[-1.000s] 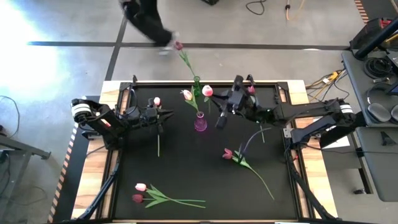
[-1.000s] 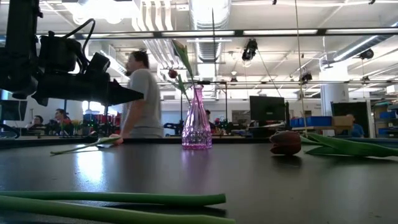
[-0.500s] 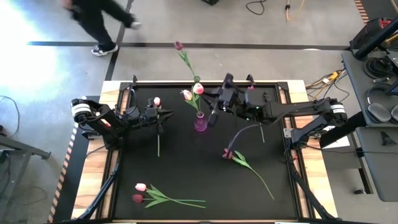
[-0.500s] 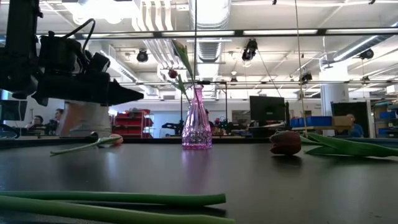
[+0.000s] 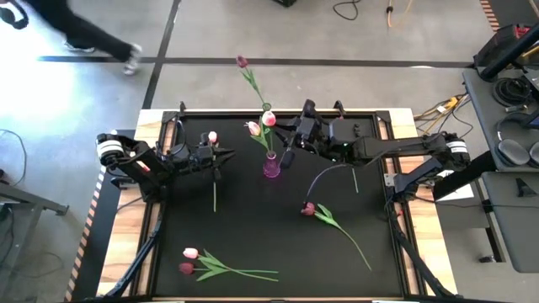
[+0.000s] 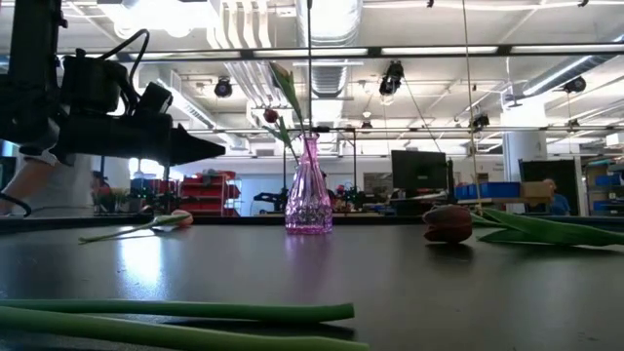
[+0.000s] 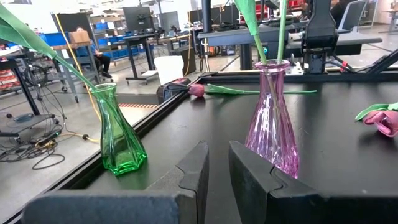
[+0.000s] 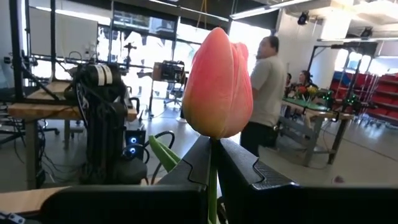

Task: Sort flowers into vase by color
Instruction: Put the purple flower into the purple vase

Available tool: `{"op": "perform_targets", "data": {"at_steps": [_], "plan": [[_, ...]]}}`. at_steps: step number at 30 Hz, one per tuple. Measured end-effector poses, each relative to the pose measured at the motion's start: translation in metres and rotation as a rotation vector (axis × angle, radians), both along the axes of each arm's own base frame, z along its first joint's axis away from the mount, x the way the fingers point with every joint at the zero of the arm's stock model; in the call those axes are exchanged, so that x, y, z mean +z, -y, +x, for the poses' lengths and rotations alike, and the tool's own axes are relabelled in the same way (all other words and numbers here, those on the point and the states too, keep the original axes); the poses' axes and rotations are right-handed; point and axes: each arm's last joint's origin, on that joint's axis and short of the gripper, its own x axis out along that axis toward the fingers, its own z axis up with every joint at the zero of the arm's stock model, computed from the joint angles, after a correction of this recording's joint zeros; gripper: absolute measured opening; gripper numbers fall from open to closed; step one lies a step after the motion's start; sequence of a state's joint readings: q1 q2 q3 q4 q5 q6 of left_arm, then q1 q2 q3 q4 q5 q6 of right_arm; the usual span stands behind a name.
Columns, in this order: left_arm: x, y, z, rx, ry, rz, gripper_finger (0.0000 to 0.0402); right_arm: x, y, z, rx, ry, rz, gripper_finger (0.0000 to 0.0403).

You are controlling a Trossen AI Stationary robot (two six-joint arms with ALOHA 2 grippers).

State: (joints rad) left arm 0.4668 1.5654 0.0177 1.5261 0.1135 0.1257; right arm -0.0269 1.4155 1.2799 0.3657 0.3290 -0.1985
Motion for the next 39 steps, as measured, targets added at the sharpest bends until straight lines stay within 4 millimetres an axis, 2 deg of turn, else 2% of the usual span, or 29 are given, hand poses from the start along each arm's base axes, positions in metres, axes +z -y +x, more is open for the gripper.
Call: {"op": "perform_targets", "data": {"at_steps": [13,23,34,39], "plan": [[0.000,0.000,0.000,0.000,0.000,0.000,0.0047,-0.046,0.002,-0.005,-0.015,0.047,0.015,0.0013],[0.000,0.000,0.000,0.000,0.000,0.000,0.0047,-0.081,0.025,-0.014,-0.068,0.053,0.087,0.0013],[0.000,0.000,0.000,0.000,0.000,0.000,0.0047,-0.094,0.032,-0.016,-0.092,-0.002,0.091,0.0013],[0.000,0.000,0.000,0.000,-0.001,0.000,0.0047,-0.110,0.033,-0.007,-0.095,-0.056,0.094,0.0013]]}}
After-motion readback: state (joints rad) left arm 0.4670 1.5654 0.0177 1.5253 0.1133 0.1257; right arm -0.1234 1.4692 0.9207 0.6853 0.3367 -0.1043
